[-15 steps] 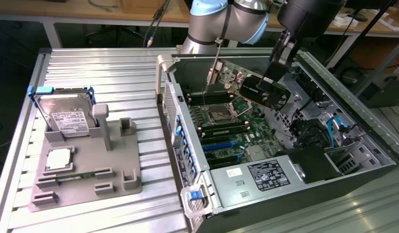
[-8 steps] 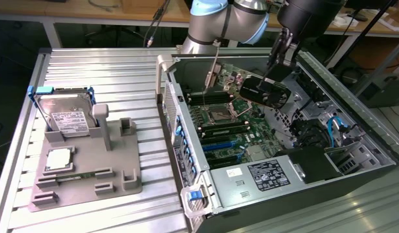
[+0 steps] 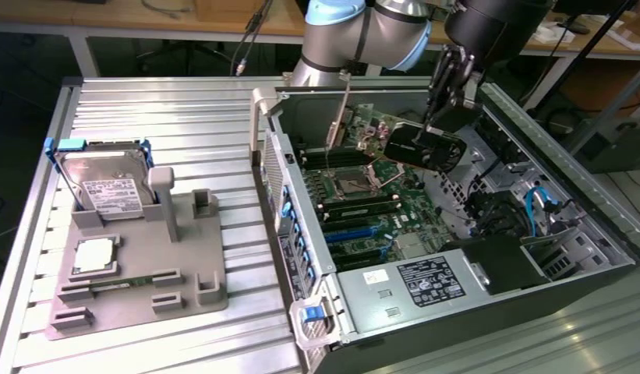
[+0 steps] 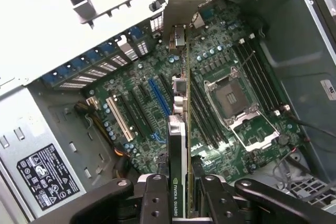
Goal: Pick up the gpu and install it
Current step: 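Insert the gpu into the slot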
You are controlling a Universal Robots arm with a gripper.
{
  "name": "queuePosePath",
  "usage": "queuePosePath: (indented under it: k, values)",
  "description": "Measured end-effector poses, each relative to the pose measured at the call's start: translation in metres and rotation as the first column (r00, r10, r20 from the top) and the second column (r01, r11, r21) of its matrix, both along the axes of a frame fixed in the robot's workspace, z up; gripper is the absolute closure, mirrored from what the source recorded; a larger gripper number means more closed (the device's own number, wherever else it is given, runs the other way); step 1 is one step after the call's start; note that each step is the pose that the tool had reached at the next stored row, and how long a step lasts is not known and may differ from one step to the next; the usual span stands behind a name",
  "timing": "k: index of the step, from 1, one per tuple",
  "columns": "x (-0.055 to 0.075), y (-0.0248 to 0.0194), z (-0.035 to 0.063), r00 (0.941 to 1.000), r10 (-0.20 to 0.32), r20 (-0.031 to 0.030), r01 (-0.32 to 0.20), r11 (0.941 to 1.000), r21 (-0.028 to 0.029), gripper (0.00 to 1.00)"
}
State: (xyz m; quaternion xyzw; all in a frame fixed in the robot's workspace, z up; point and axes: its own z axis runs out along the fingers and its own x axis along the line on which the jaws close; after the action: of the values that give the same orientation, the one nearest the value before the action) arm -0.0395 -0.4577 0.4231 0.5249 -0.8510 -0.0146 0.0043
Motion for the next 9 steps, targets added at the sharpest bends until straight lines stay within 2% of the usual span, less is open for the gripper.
queuePosePath:
  k: [3,9]
  values:
    - [0.0000,0.0000,0.0000,0.9985,0.055,0.0000,-0.055,0.9985,-0.0001,0.73]
    - [0.0000,0.0000,0.0000,0.9855,0.169,-0.0001,-0.169,0.9855,0.0000,0.73]
